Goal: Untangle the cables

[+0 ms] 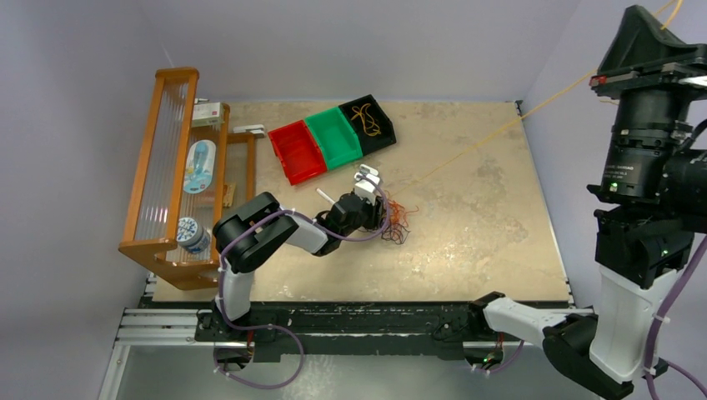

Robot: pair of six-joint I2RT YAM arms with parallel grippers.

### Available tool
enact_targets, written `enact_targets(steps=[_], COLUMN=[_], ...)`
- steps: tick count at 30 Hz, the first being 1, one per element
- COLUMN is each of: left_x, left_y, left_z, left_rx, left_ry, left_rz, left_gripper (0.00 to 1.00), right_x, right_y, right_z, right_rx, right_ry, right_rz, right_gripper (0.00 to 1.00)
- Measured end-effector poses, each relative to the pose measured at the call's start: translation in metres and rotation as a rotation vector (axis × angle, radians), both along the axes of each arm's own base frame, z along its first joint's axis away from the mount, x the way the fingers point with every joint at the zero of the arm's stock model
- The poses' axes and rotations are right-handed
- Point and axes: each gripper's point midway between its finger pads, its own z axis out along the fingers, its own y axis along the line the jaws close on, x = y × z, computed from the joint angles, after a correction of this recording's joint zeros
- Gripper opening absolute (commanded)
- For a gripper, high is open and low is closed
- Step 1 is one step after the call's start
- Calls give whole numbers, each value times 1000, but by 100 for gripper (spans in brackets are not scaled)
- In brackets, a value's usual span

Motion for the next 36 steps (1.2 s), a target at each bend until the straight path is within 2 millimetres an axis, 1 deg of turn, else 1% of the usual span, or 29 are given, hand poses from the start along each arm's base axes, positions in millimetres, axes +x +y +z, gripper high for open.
enact_targets(steps=[5,6,8,10,11,12,14,15,17,19,22,25,26,27,28,29,30,32,33,35,36], left_x=[0,-1,0,0,0,0,-1,-2,-4,-5,-7,-11,-13,-14,-16,-18,-20,-23,-25,-28,-30], left_y=[2,3,5,5,7,7,9,11,14,20,30,40,43,46,50,53,55,63,67,74,78], left_z=[-3,-5,-6,-6,-8,-9,-9,-8,-3,4,22,37,42,45,46,47,46,43,40,35,33], left_rx=[11,17,23,22,28,29,39,46,57,71,89,107,114,122,133,147,160,200,223,271,293], left_ry=[7,11,13,17,21,23,29,33,39,43,44,48,52,56,64,73,81,107,120,147,160], left_rz=[5,8,15,21,26,28,32,33,39,54,80,99,103,106,110,113,116,128,134,146,151], left_gripper=[40,38,24,8,2,0,0,0,0,0,0,0,0,0,0,0,0,0,0,0,0], right_x=[-17,-20,-27,-34,-38,-39,-40,-38,-30,-13,25,71,83,98,110,124,137,157,162,170,171], right_y=[-20,-24,-31,-38,-40,-42,-45,-46,-45,-43,-32,-14,-10,-5,-2,1,0,-13,-22,-47,-56], right_z=[15,17,22,25,27,27,23,19,5,-20,-72,-138,-157,-182,-202,-229,-256,-306,-324,-362,-375], right_rx=[7,8,15,25,29,33,42,43,43,35,2,-57,-71,-86,-99,-115,-124,-117,-106,-59,-40], right_ry=[-43,-51,-71,-85,-92,-94,-86,-76,-33,39,191,376,425,484,535,597,661,780,822,905,932], right_rz=[-85,-104,-133,-159,-167,-174,-187,-192,-206,-226,-254,-263,-262,-258,-257,-246,-242,-253,-264,-297,-308], right_gripper=[0,0,0,0,0,0,0,0,0,0,0,0,0,0,0,0,0,0,0,0,0])
